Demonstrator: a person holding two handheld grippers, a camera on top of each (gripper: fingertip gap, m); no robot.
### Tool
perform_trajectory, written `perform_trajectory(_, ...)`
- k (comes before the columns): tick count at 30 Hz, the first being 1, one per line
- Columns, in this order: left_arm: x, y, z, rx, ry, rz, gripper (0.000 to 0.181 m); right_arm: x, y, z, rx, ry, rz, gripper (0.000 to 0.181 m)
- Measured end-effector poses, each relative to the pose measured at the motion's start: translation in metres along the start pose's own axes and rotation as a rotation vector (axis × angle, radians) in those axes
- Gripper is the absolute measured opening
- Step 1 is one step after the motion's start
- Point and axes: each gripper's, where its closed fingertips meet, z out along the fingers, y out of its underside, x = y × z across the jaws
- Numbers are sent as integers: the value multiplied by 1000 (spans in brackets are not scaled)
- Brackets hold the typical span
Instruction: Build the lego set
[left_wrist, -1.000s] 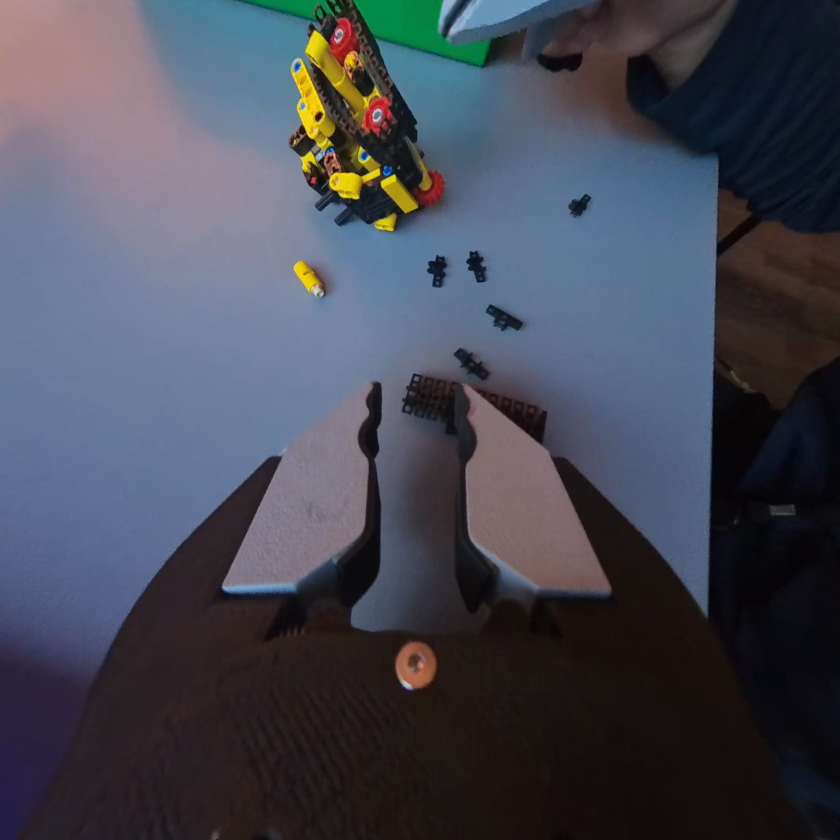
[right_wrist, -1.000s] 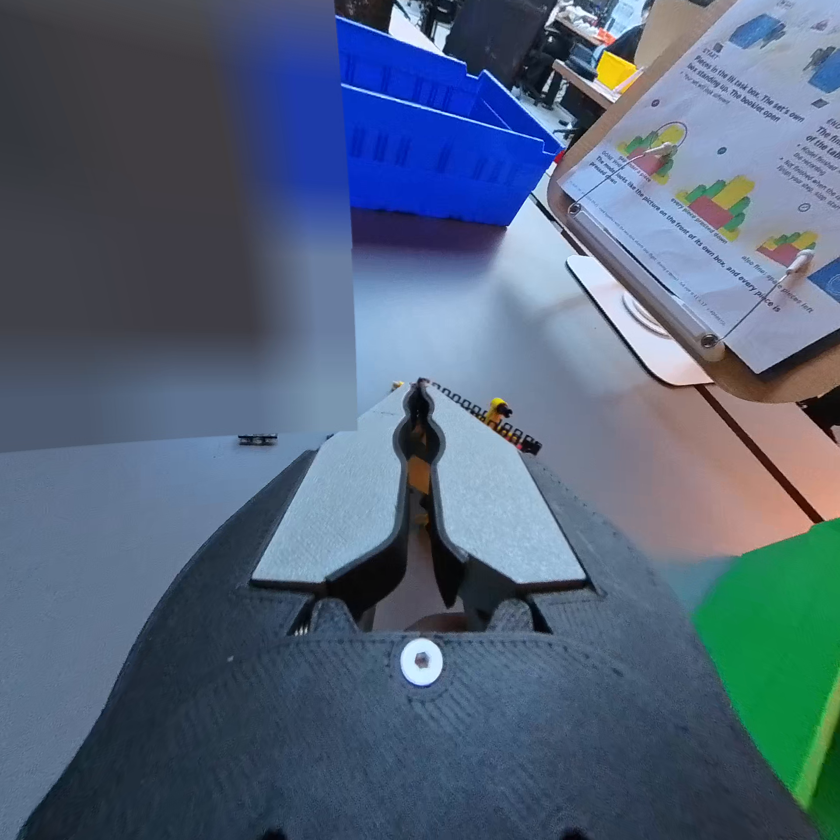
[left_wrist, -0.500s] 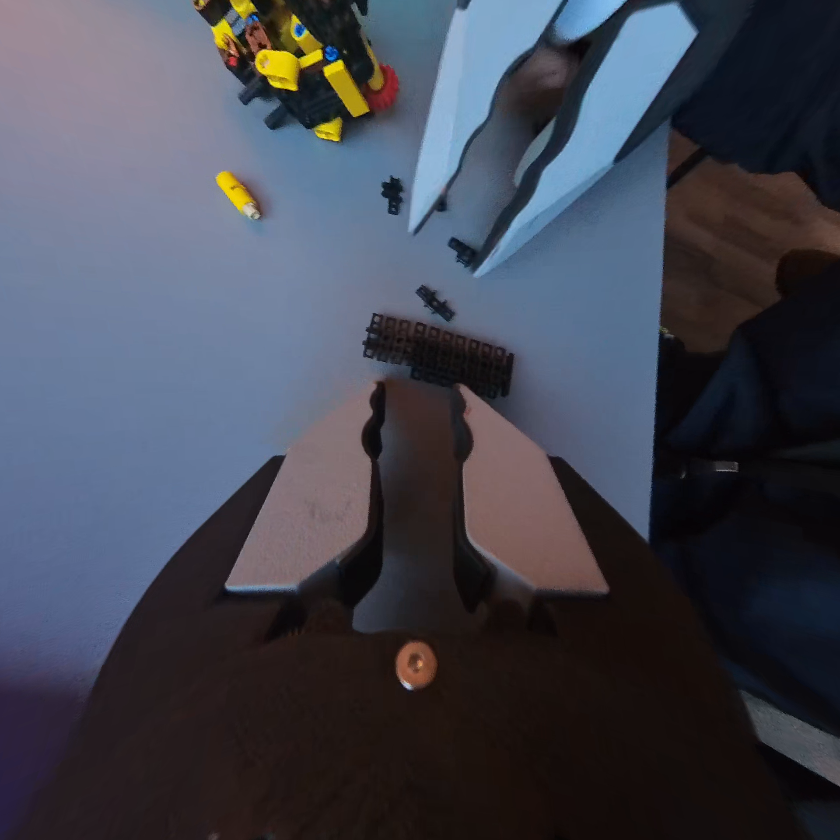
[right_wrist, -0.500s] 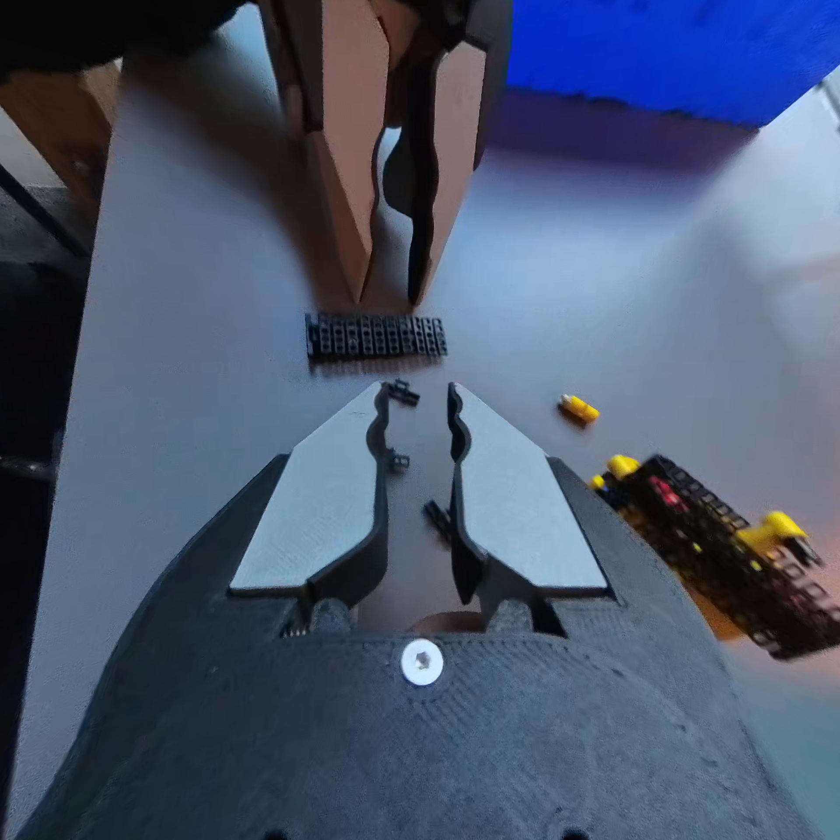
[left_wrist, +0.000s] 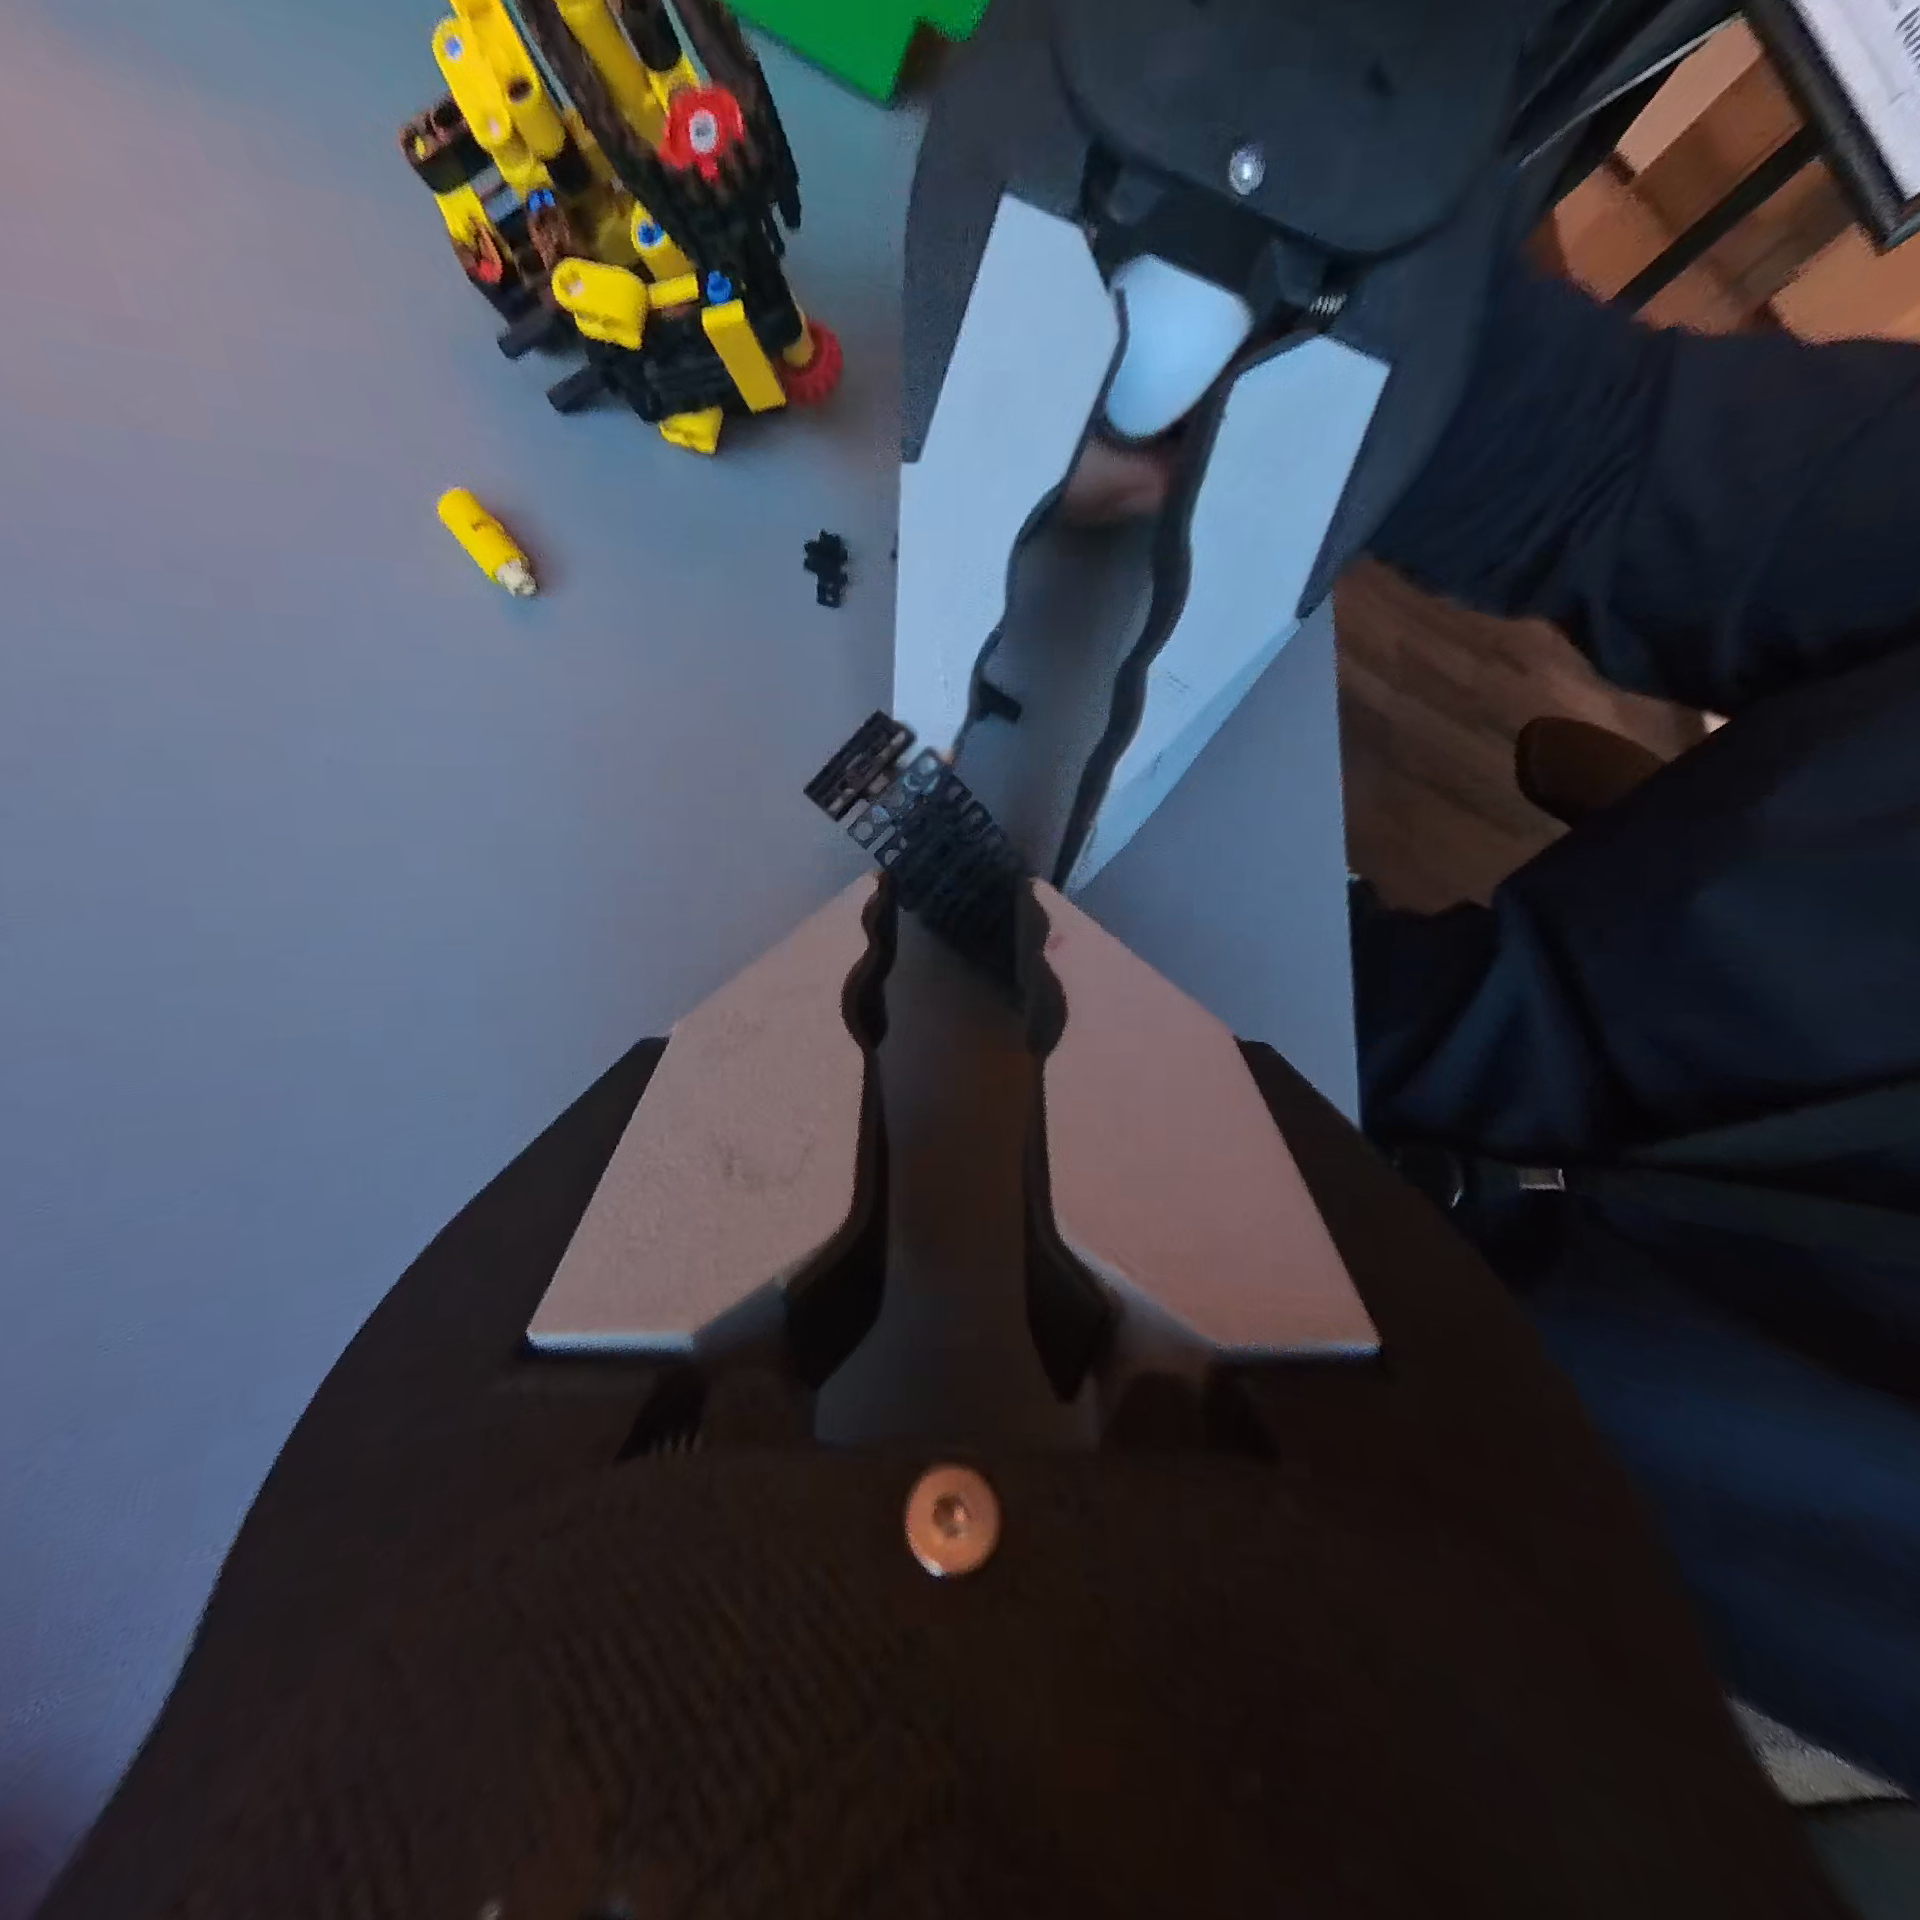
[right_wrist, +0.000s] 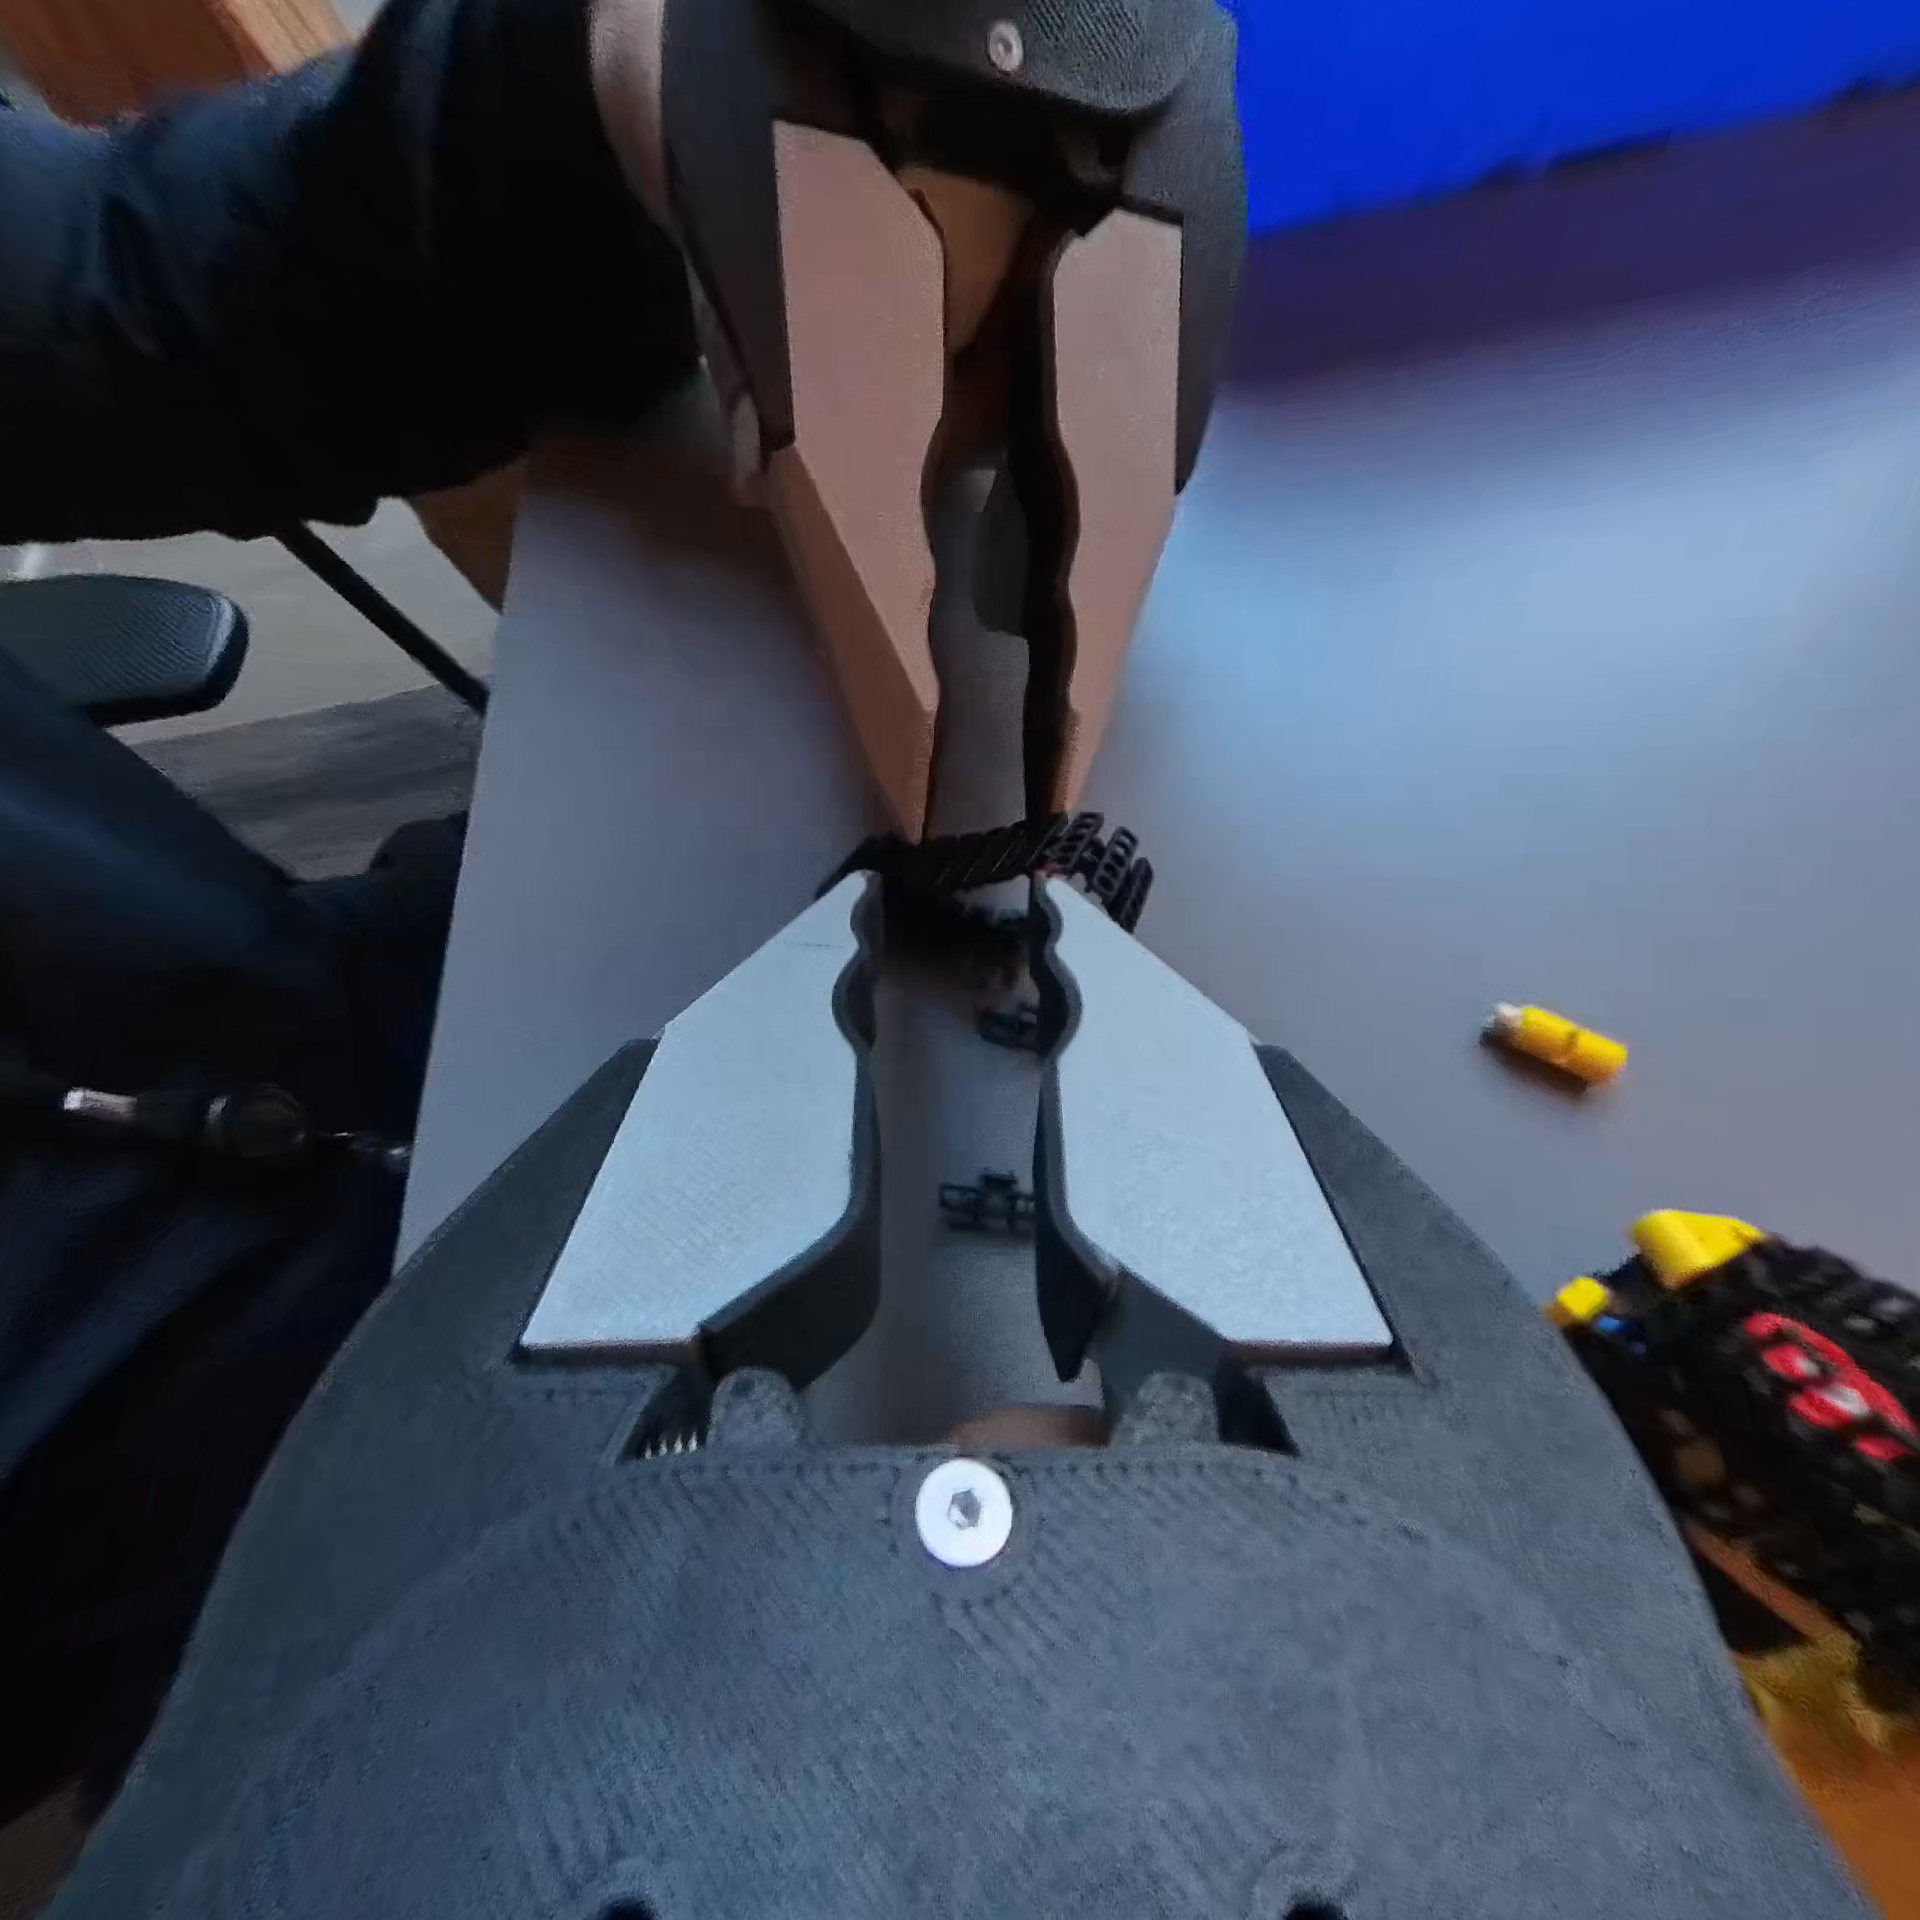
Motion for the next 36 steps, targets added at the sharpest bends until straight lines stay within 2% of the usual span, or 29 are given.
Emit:
perform_trajectory(5,3,-23,-11,135,11,21,14,3,-18,-16,112,95,-176,26)
perform_trajectory(8,-3,-28,-14,163,-34,34,16,0,-31,-25,190,171,-295,18)
perform_trajectory(11,5,-39,-17,228,-25,94,0,7,-27,-21,144,239,-335,6)
perform_trajectory(12,8,-42,-18,246,-32,128,0,7,-24,-19,125,238,-344,6)
perform_trajectory(15,7,-37,-17,203,-79,197,0,11,-17,-16,79,257,-337,13)
perform_trajectory(17,-1,-32,-15,172,-108,173,0,23,-12,-23,50,297,-312,14)
perform_trajectory(20,-6,-20,-9,106,-109,128,0,43,1,-38,-11,330,-196,31)
perform_trajectory(22,-9,-14,-2,61,-126,115,0,41,4,-42,-6,259,-105,26)
perform_trajectory(23,-10,-11,1,43,-136,113,12,38,7,-41,-12,217,-71,26)
perform_trajectory(28,-9,-14,11,46,-99,44,27,30,23,-30,-100,159,-20,28)
perform_trajectory(30,-10,-16,11,60,-67,-14,27,27,24,-25,-103,133,0,26)
perform_trajectory(36,-12,-6,23,-59,20,-103,15,27,29,-15,-128,141,-25,23)
